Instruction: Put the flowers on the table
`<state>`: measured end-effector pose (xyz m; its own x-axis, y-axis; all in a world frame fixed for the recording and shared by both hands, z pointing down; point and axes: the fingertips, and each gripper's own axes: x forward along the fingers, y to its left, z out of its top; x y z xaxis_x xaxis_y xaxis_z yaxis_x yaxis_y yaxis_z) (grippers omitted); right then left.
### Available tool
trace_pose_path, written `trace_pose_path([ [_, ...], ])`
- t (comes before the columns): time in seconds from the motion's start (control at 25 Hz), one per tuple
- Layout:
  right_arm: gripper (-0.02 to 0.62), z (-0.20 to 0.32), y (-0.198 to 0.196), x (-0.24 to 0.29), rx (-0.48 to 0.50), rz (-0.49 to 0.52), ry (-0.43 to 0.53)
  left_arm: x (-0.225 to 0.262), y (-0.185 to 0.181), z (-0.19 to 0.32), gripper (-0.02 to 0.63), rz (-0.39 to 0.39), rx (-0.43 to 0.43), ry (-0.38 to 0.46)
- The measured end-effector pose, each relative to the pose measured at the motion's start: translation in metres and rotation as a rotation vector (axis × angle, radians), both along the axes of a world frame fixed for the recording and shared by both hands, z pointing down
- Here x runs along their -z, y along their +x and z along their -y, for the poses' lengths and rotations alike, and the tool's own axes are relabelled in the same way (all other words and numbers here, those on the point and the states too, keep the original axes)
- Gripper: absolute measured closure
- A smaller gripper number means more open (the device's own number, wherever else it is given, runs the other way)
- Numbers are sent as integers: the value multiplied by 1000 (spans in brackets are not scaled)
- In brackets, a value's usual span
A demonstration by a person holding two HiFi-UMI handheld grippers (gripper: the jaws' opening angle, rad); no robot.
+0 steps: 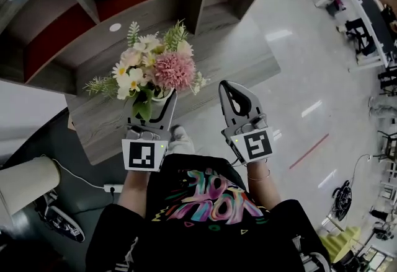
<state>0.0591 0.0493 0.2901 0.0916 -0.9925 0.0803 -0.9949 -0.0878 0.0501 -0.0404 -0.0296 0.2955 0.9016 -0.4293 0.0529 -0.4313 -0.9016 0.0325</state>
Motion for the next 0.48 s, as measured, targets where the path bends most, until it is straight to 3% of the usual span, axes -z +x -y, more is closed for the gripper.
trace_pose_path([
  [0.24,578,2,0,-2,13,4,-17,5,1,-3,340,3,0,3],
  [0.48,578,5,10,-1,76,25,-27,8,5,-5,341,13,68,0],
])
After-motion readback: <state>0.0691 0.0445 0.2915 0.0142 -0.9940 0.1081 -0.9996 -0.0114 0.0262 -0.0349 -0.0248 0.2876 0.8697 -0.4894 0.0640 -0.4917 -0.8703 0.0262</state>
